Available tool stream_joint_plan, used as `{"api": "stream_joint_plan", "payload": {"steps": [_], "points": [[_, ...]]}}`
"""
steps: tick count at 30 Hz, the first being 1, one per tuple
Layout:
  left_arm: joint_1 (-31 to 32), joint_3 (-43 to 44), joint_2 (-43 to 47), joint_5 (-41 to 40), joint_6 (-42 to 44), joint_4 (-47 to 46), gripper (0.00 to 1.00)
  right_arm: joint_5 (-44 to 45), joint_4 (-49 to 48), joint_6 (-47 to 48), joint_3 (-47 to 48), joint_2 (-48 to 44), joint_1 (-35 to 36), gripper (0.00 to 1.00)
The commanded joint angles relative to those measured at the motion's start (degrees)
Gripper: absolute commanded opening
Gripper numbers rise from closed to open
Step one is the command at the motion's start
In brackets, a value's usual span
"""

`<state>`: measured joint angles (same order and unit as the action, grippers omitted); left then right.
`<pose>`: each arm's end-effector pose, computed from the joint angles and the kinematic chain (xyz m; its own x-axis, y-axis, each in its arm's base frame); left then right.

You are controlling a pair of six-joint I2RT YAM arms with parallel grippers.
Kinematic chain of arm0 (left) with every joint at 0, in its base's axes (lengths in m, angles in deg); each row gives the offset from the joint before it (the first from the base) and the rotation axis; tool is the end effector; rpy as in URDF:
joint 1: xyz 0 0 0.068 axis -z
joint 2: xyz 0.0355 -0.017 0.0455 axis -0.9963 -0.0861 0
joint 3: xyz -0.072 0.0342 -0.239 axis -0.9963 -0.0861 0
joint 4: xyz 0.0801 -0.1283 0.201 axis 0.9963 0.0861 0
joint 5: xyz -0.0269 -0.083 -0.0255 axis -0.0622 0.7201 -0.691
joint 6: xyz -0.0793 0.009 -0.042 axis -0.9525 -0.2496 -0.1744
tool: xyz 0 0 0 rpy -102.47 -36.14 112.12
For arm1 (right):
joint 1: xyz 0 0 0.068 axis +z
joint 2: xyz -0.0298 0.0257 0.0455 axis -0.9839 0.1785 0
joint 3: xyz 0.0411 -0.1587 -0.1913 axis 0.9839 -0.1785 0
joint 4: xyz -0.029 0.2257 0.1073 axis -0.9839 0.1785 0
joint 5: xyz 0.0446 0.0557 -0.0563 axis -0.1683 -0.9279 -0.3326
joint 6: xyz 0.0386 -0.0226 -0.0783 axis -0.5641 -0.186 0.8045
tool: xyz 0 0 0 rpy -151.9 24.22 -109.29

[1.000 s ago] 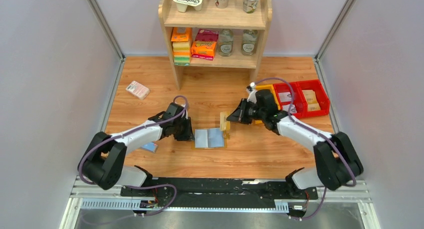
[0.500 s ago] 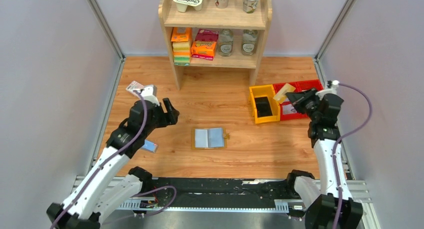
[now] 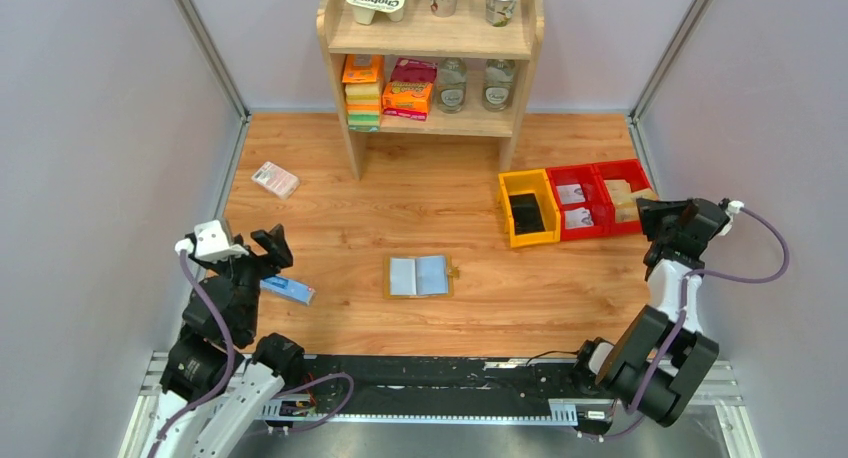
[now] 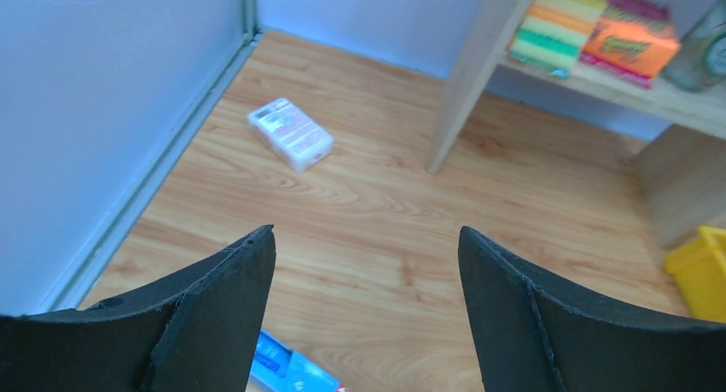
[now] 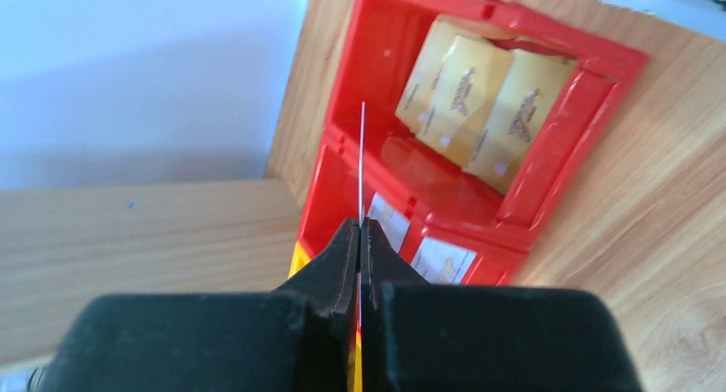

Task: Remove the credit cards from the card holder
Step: Place the credit card in the storage box, then move the card holder to the center of the board.

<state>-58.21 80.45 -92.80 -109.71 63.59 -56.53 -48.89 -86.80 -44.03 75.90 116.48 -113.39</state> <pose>0.1083 -0.0048 0.3278 0.0049 -0.2872 -0.9579 -0.1227 0.9505 -0.2856 0.2523 -0.1390 0.2102 0.0397 0.8970 -0.4403 0.4553 0.3759 0.8070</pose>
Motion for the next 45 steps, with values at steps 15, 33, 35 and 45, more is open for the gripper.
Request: {"api": "stream_joint_plan", "payload": {"steps": [15,33,35,45], "points": [[-1.0,-3.3,-8.1,-5.4,7.6,-2.8,0.86,-3.4,-15.0,-3.4,11.1,29.2,-1.0,0.0],[-1.7,-3.5,-8.5,-3.2,7.7,-3.4,0.86,13.9,11.9,9.8,11.4,10.3,7.7,0.75],[-1.7,-3.4,-8.4,-3.2,7.6,-3.4,0.86,15.7,16.5,12.7,11.9,7.1,11.8,0.8],[-1.7,-3.3,-7.8,-2.8,6.9,-2.7,0.86,28.1,25.3,16.7,11.9,-1.1,47.8,0.9]]}}
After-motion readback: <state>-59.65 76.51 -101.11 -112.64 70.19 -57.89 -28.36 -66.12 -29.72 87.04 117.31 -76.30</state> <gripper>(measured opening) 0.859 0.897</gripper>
